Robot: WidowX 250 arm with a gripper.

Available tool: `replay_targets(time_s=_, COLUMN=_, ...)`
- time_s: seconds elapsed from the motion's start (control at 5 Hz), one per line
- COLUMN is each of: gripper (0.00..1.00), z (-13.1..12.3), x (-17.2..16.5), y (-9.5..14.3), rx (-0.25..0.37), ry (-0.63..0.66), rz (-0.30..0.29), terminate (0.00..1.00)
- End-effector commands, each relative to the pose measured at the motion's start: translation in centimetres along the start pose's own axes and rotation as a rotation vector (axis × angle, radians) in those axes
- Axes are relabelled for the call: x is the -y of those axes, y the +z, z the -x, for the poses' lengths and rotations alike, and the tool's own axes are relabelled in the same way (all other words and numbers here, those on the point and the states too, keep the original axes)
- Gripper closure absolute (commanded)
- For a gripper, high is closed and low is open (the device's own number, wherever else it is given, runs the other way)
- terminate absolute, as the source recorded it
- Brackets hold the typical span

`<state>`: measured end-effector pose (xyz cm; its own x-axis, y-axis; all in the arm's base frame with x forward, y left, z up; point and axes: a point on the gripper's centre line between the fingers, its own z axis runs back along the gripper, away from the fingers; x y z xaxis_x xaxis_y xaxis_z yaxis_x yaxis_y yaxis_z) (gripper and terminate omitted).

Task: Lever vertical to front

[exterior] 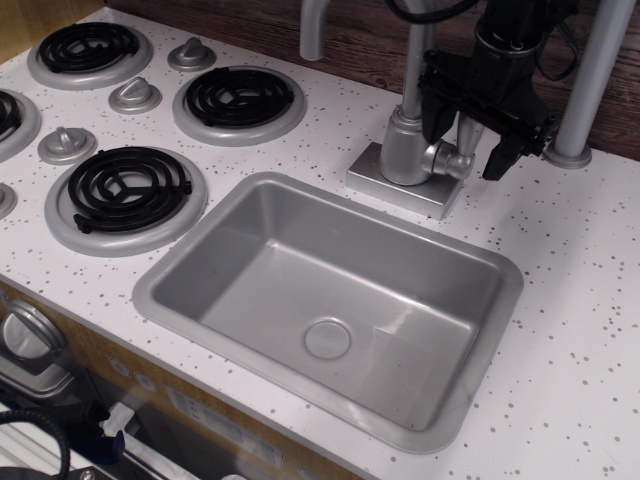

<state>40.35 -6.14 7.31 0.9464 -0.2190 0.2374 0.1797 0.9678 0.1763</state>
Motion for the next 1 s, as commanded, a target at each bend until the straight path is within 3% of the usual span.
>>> replay_targets(time_s=0.0, gripper=0.00, z=-2.72, x=-1.33, y=2.98, rx=0.138, ry=-0.035, rz=-0.034, terminate=0.00)
replay_targets(time_s=0.4, gripper=0.00, z=-3.07, x=-1.41, y=2.67, rx=0.189, ry=-0.053, rz=-0.057, terminate=0.00)
replay_targets(time_s=0.6, gripper=1.00, z=-2.93, x=-1.39, y=2.51, rx=0.190, ry=-0.050, rz=-0.059, terminate=0.00)
replay_targets(time_s=0.8, gripper=1.00, z=-2.33, x=-1.31, y=2.38, rx=0.164, ry=-0.032, rz=-0.056, terminate=0.00)
